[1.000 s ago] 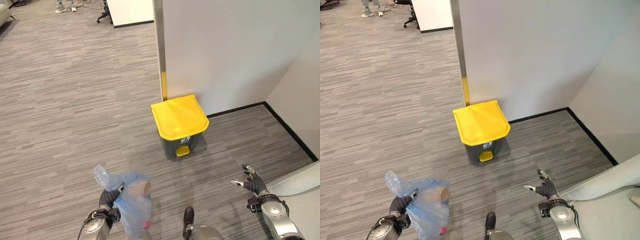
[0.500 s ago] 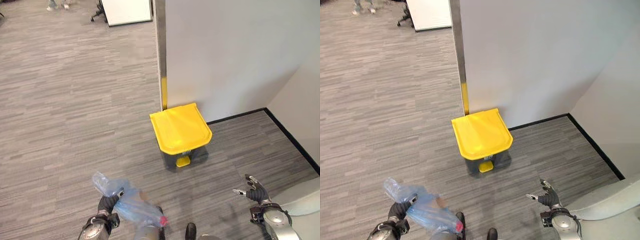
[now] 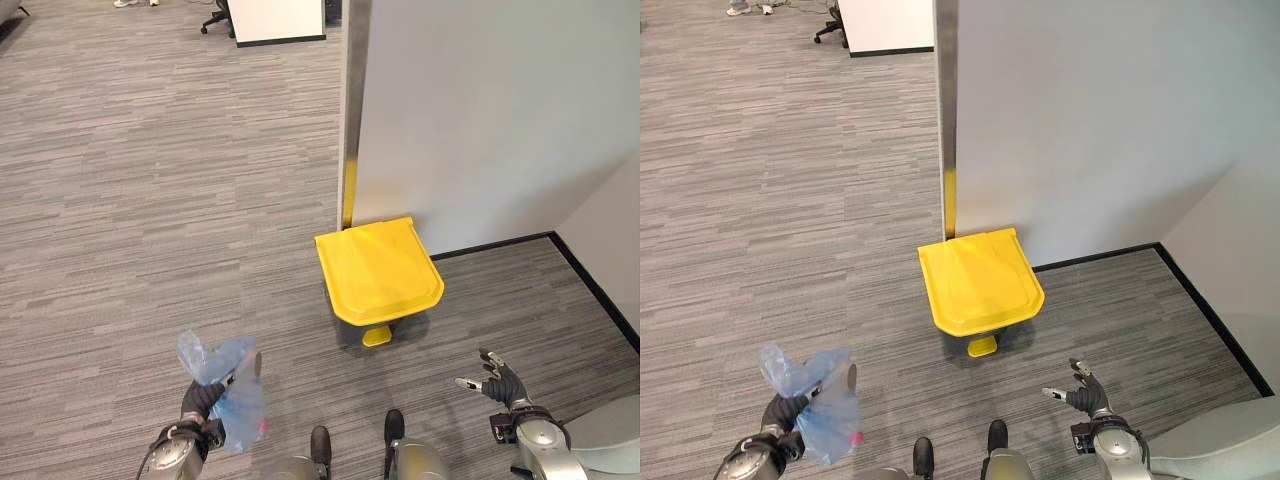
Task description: Gather garbage on tea table into small bin, then transfer packed bag to large trash can.
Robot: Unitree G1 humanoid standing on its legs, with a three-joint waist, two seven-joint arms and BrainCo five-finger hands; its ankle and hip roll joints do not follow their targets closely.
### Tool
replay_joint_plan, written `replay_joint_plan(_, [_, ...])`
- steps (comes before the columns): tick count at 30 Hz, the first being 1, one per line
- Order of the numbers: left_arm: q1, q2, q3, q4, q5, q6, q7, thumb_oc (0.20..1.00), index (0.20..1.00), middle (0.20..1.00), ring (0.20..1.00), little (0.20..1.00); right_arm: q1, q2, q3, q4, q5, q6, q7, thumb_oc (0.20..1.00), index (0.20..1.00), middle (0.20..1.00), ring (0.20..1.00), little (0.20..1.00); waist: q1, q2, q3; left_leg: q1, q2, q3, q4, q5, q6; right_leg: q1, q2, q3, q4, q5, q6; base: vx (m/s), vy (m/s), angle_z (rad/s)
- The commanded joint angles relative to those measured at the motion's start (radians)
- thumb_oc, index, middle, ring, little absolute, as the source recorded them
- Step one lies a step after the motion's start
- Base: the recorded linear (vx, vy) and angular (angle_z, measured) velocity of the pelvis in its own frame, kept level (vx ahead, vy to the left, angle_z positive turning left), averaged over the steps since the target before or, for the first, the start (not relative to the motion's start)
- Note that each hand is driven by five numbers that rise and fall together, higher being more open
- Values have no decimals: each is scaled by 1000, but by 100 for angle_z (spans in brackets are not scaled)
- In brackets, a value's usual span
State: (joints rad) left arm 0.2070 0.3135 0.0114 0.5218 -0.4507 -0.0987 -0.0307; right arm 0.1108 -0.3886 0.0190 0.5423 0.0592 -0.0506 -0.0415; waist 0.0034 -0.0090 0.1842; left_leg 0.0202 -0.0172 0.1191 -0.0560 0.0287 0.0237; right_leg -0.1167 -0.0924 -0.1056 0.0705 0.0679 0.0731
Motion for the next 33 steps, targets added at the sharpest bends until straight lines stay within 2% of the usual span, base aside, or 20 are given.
replay_joint_plan(1, [-33,12,33,-47,19,-48,-2,200,200,200,200,200,-16,-27,-20,-21,27,-33,-17,1000,1000,1000,1000,1000,-18,-26,-36,-28,27,-27,113,-102,-40,68,4,-10,-27,-88,23,47,-95,15])
replay_joint_plan(4, [-52,13,26,-49,12,-47,4,200,200,200,200,200,-9,-28,-33,-16,43,-39,-24,1000,1000,1000,1000,1000,-26,-36,-26,-68,37,-27,166,-105,-61,85,3,-33,-48,-96,12,-5,-98,26])
replay_joint_plan(5, [-73,15,17,-55,5,-48,9,200,200,200,200,200,-17,-36,-37,-11,54,-38,-36,1000,1000,1000,1000,1000,-33,-48,-9,-133,55,24,251,-105,-68,87,-15,-66,-55,-98,4,-74,-61,60])
replay_joint_plan(6, [-73,15,17,-54,5,-48,9,200,200,200,200,200,-18,-36,-37,-10,54,-38,-37,1000,1000,1000,1000,1000,-34,-47,-10,-137,56,23,256,-107,-68,86,-14,-66,-55,-98,4,-77,-35,80])
replay_joint_plan(9, [-79,13,14,-56,7,-50,8,200,200,200,200,200,-21,-40,-36,-6,56,-36,-42,1000,1000,1000,1000,1000,-40,-45,-4,-145,82,97,283,-121,-63,96,-22,-94,-63,-99,5,37,23,36])
replay_joint_plan(10, [-66,11,19,-55,18,-48,6,200,200,200,200,200,-23,-39,-33,-10,46,-32,-39,1000,1000,1000,1000,1000,-38,-34,-14,-117,81,108,240,-131,-56,104,-16,-93,-64,-103,11,157,92,3])
replay_joint_plan(16, [-56,21,16,-64,24,-46,1,200,200,200,200,200,-41,-39,-31,-25,37,-26,-39,1000,1000,1000,1000,1000,-24,-33,-18,-118,44,60,234,-152,-34,89,-35,-66,-33,-110,29,104,148,-14])
replay_joint_plan(17, [-56,23,17,-66,24,-47,1,200,200,200,200,200,-41,-38,-30,-26,36,-25,-37,1000,1000,1000,1000,1000,-21,-30,-18,-111,35,54,226,-160,-27,76,-43,-57,-1,-108,35,126,257,-19])
replay_joint_plan(18, [-54,31,16,-73,28,-47,1,200,200,200,200,200,-44,-36,-35,-36,33,-24,-37,1000,1000,1000,1000,1000,-18,-19,-10,-88,9,35,217,-186,1,36,-64,-38,117,-111,54,145,281,-16])
replay_joint_plan(20, [-58,40,15,-73,36,-46,4,200,200,200,200,200,-50,-31,-41,-43,41,-26,-40,1000,1000,1000,1000,1000,-26,-11,7,-51,-9,14,212,-206,19,-52,-54,-11,243,-80,57,145,214,-23])
replay_joint_plan(23, [-60,41,22,-72,31,-49,10,200,200,200,200,200,-57,-33,-40,-44,41,-26,-40,1000,1000,1000,1000,1000,-33,-7,20,-12,-22,15,201,-223,28,-133,-61,-37,267,-31,64,155,110,-4])
replay_joint_plan(24, [-60,41,21,-75,28,-48,9,200,200,200,200,200,-59,-35,-45,-42,44,-27,-42,1000,1000,1000,1000,1000,-38,-7,23,28,-27,12,180,-248,27,-177,-60,-65,227,-32,70,296,84,-13])
replay_joint_plan(25, [-62,40,16,-78,30,-45,7,200,200,200,200,200,-57,-36,-49,-41,48,-27,-44,1000,1000,1000,1000,1000,-56,-5,34,67,-33,1,162,-250,25,-204,-46,-89,159,-4,67,450,38,-10])
replay_joint_plan(26, [-73,46,20,-67,29,-51,6,200,200,200,200,200,-55,-33,-62,-17,64,-29,-49,1000,1000,1000,1000,1000,-82,-8,45,112,-36,-14,166,-272,6,-230,-37,-142,11,39,93,308,-2,6])
replay_joint_plan(27, [-73,46,20,-67,29,-52,6,200,200,200,200,200,-55,-33,-62,-17,64,-29,-49,1000,1000,1000,1000,1000,-82,-7,46,114,-35,-15,167,-273,6,-227,-36,-144,9,40,93,493,-84,55])
replay_joint_plan(28, [-103,56,19,-45,43,-57,5,200,200,200,200,200,-49,-33,-74,8,69,-25,-53,1000,1000,1000,1000,1000,-111,-26,37,132,-32,-20,196,-307,-28,-252,-59,-220,-126,42,110,287,-85,71])
replay_joint_plan(29, [-104,55,19,-44,43,-58,5,200,200,200,200,200,-49,-33,-74,8,69,-26,-53,1000,1000,1000,1000,1000,-112,-18,38,132,-24,-22,202,-314,-30,-246,-52,-225,-129,41,109,556,-170,89])
replay_joint_plan(30, [-103,52,16,-46,43,-60,1,200,200,200,200,200,-38,-42,-77,11,67,-23,-49,1000,1000,1000,1000,1000,-125,-42,24,147,-30,-45,250,-353,-42,-246,-80,-199,-115,72,111,281,-84,78])
replay_joint_plan(32, [-105,51,14,-39,43,-59,0,200,200,200,200,200,-28,-47,-78,16,67,-24,-47,1000,1000,1000,1000,1000,-134,-50,19,143,-30,-65,299,-368,-43,-241,-95,-175,-88,91,111,396,-164,102])
replay_joint_plan(33, [-94,55,20,-22,51,-54,5,200,200,200,200,200,-4,-54,-88,21,67,-19,-43,1000,1000,1000,1000,1000,-139,-68,-1,160,-18,-82,333,-426,-44,-226,-109,-129,-57,96,112,386,-187,95])
